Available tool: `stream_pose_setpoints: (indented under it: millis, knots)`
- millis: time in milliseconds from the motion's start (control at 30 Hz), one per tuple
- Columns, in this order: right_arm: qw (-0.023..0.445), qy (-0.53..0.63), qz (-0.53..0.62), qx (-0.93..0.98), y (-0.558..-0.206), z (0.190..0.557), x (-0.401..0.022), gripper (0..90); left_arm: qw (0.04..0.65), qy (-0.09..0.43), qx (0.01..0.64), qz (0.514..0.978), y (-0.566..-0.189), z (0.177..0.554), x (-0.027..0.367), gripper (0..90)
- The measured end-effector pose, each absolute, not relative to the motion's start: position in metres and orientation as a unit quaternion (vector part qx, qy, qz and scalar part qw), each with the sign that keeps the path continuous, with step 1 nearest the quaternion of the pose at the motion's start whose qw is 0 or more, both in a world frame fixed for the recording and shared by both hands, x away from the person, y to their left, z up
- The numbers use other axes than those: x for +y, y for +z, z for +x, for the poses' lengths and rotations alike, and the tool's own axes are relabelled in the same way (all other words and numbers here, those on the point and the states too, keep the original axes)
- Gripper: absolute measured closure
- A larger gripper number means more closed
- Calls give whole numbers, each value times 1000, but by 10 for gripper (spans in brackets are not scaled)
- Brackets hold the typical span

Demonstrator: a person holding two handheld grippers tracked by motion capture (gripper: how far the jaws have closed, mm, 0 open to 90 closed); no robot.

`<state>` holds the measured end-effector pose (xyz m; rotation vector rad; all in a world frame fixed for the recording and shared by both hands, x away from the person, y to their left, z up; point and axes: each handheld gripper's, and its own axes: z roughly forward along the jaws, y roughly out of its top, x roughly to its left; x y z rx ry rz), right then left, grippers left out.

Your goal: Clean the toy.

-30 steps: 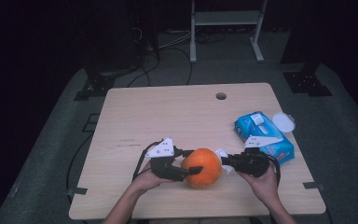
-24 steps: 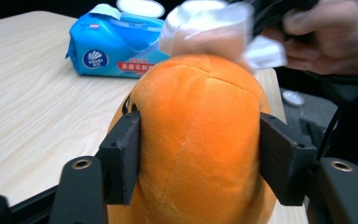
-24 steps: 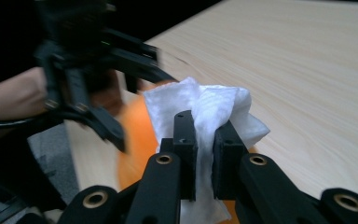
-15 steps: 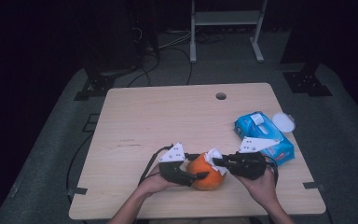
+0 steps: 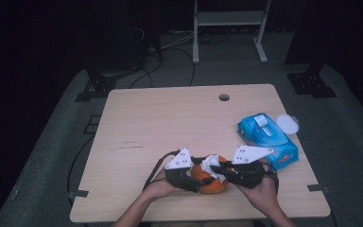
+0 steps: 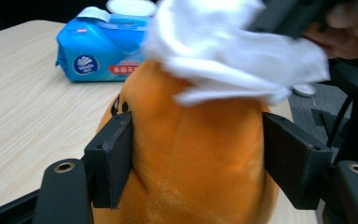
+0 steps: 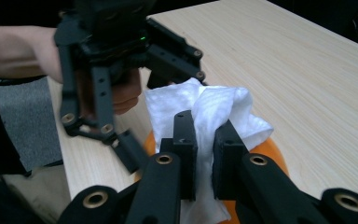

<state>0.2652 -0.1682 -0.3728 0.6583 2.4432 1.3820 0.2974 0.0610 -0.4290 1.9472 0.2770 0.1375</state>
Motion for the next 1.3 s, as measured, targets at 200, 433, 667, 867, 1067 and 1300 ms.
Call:
stream_pose_setpoints:
  millis: [200, 433, 667, 867, 1067, 1300]
  knots:
    - [134, 481, 267, 825, -377, 281, -191, 816, 549, 65, 104, 827, -428, 294, 57, 299]
    - [124, 483, 265, 825, -377, 276, -192, 816, 538, 70, 83, 836, -427, 290, 52, 302]
    - [130, 477, 244, 834, -374, 274, -180, 817, 535, 77, 75, 838, -427, 286, 51, 316]
    - [121, 481, 286, 820, -384, 284, -204, 817, 553, 57, 121, 822, -430, 301, 65, 324]
    - [110, 492, 260, 823, -379, 273, -191, 815, 560, 50, 159, 812, -432, 309, 70, 324]
    - [124, 484, 275, 822, -384, 283, -199, 817, 562, 48, 162, 810, -431, 310, 73, 322]
